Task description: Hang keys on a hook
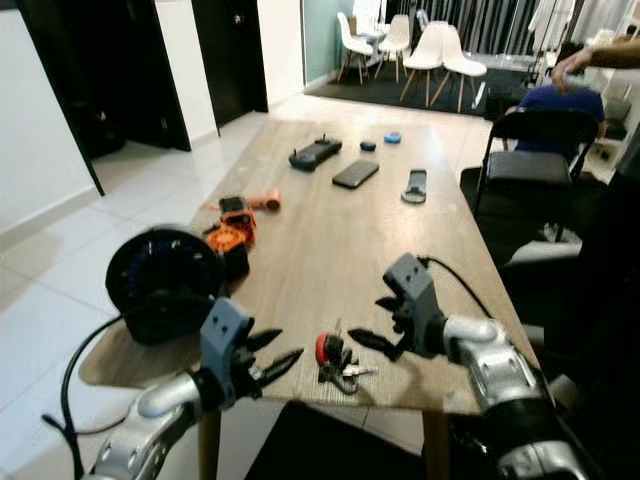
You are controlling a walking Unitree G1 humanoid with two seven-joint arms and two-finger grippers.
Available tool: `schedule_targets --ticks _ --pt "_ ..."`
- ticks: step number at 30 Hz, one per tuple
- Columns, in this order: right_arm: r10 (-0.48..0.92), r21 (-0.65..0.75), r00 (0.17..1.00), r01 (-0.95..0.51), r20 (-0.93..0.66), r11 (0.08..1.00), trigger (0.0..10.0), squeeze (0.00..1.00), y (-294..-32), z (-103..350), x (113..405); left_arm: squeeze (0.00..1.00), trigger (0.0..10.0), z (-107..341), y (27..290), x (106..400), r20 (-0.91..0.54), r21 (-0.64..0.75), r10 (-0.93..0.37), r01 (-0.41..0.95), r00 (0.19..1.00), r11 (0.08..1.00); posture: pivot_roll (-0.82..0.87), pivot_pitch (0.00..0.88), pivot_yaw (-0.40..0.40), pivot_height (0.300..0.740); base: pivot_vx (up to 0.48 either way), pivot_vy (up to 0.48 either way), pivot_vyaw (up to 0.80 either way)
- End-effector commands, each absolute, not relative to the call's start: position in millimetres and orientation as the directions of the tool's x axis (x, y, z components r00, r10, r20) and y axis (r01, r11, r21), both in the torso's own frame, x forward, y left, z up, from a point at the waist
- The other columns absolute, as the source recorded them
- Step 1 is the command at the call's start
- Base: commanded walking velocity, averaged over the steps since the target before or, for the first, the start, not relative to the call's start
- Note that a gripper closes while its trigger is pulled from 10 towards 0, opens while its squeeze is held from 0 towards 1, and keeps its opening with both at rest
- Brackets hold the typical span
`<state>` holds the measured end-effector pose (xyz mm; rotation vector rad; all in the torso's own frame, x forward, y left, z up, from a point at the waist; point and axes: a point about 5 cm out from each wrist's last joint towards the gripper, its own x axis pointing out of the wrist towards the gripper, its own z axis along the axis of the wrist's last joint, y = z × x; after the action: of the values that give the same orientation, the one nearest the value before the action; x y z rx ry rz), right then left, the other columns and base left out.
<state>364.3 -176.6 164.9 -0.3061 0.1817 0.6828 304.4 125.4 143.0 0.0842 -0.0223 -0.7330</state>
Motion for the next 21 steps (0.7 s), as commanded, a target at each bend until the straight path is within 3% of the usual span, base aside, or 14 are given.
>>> schedule_targets --ticks 1,8,21 --pt "0.558 -0.249 0.766 -0.636 -0.319 0.730 10.0 0.00 -175.5 140.9 362.0 0.00 10.0 134.6 129.6 302.4 -0.002 0.066 -0.644 0.643 0.765 0.763 0.04 0.120 0.014 0.740 0.000 0.000 0.00" --pt "0.662 -0.146 0.669 -0.732 -0.339 0.665 10.0 0.00 -156.8 116.4 351.1 0.00 10.0 131.6 135.1 288.6 0.040 0.078 -0.701 0.697 0.712 0.713 0.04 0.116 0.007 0.740 0.000 0.000 0.00" --pt "0.712 -0.204 0.616 -0.786 -0.337 0.583 10.0 0.00 -151.6 106.1 342.8 0.00 10.0 127.0 134.7 280.9 0.025 0.085 -0.738 0.734 0.674 0.673 0.05 0.105 -0.002 0.740 0.000 0.000 0.00"
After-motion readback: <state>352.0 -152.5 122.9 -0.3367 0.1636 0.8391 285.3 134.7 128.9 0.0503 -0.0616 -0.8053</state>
